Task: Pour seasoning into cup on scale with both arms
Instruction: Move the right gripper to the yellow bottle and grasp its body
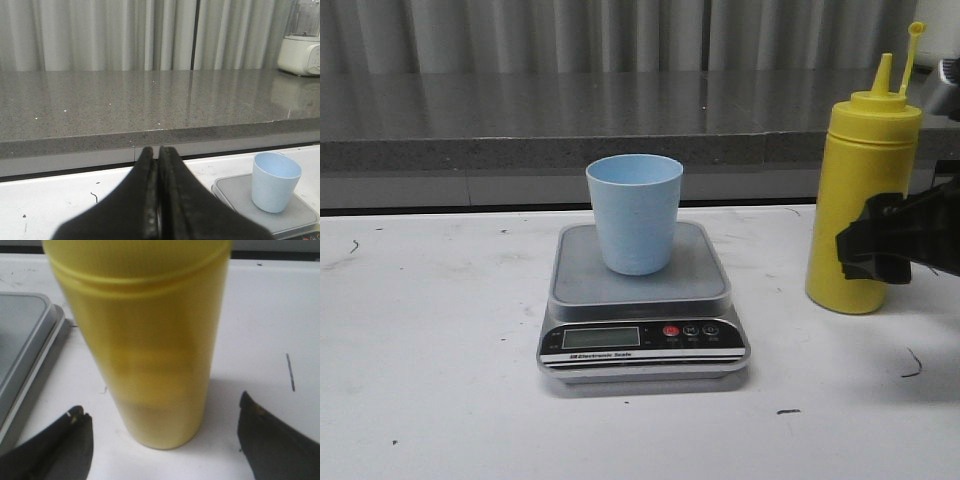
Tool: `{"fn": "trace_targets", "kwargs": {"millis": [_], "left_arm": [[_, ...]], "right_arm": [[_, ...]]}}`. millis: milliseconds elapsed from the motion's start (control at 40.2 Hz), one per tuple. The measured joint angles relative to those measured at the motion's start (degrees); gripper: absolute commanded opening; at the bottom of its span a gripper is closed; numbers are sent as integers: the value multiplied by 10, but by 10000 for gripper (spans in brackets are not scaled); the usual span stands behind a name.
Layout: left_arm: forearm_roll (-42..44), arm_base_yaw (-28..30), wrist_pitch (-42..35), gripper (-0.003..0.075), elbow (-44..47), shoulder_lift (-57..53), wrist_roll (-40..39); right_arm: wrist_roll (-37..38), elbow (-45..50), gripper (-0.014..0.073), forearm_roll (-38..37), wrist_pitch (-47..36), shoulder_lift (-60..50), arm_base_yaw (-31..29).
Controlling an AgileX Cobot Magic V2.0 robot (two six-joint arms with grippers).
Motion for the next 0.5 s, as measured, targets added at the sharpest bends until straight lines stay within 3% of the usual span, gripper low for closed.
{"fn": "trace_targets", "kwargs": {"millis": [497], "left_arm": [[0,0,0,-20,0,0,0]], "right_arm": [[3,-65,601,-3,-94,123,0]]}}
